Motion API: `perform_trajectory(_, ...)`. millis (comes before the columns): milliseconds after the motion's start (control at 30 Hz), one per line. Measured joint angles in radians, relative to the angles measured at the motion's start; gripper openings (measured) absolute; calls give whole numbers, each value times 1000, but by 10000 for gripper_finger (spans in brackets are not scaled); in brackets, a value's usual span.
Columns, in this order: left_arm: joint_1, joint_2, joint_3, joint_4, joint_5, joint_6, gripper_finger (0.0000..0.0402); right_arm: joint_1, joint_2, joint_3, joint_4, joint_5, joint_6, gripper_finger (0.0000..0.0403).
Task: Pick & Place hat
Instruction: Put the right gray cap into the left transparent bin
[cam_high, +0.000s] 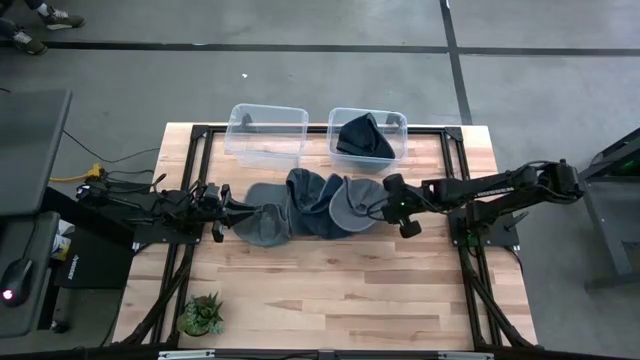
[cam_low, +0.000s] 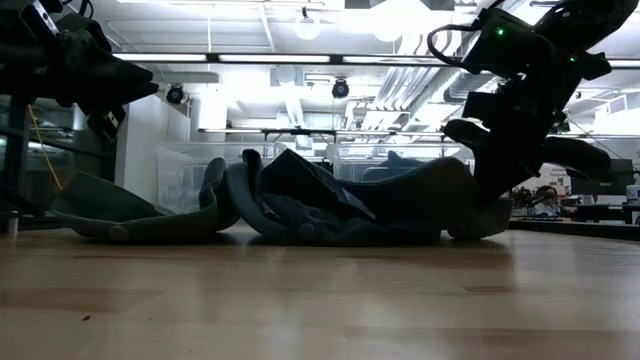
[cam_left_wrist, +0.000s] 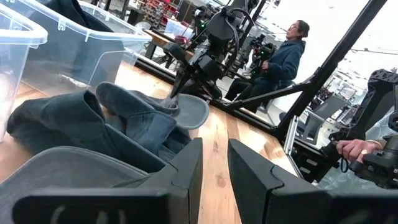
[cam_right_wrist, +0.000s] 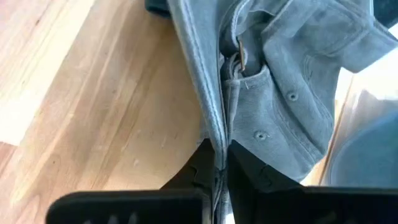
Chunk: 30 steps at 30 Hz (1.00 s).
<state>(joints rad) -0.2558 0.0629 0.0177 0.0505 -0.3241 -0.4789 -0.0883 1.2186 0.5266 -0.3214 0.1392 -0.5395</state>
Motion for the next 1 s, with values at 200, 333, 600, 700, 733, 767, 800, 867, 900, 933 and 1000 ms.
perform_trajectory(200, 0, 0, 0, 0, 0, 0, 74, 3, 0, 3, -1, 4, 44, 13)
perform_trajectory(333, 0, 0, 0, 0, -1, -5, 74, 32, 0, 3, -2, 35, 52, 13)
perform_trajectory(600, 0, 0, 0, 0, -1, -63, 74, 124, 0, 13, -24, 86, 113, 13)
perform_trajectory(700, 0, 0, 0, 0, -1, -76, 74, 160, 0, 54, -69, 119, 113, 13)
perform_trajectory(733, 0, 0, 0, 0, -1, -76, 74, 169, 0, 71, -89, 133, 113, 13)
perform_trajectory(767, 0, 0, 0, 0, -1, -79, 74, 179, 0, 90, -110, 143, 113, 13)
perform_trajectory(800, 0, 0, 0, 0, -2, -87, 74, 187, 0, 108, -129, 149, 112, 13)
perform_trajectory(867, 0, 0, 0, 0, -7, -125, 74, 204, 0, 139, -162, 168, 104, 13)
perform_trajectory(900, 0, 0, 0, 0, -9, -143, 74, 213, 0, 155, -179, 179, 104, 13)
perform_trajectory(933, 0, 0, 0, 0, -9, -158, 74, 221, 0, 169, -196, 194, 104, 13)
perform_trajectory(1000, 0, 0, 0, 0, -9, -184, 74, 237, 0, 201, -238, 216, 102, 13)
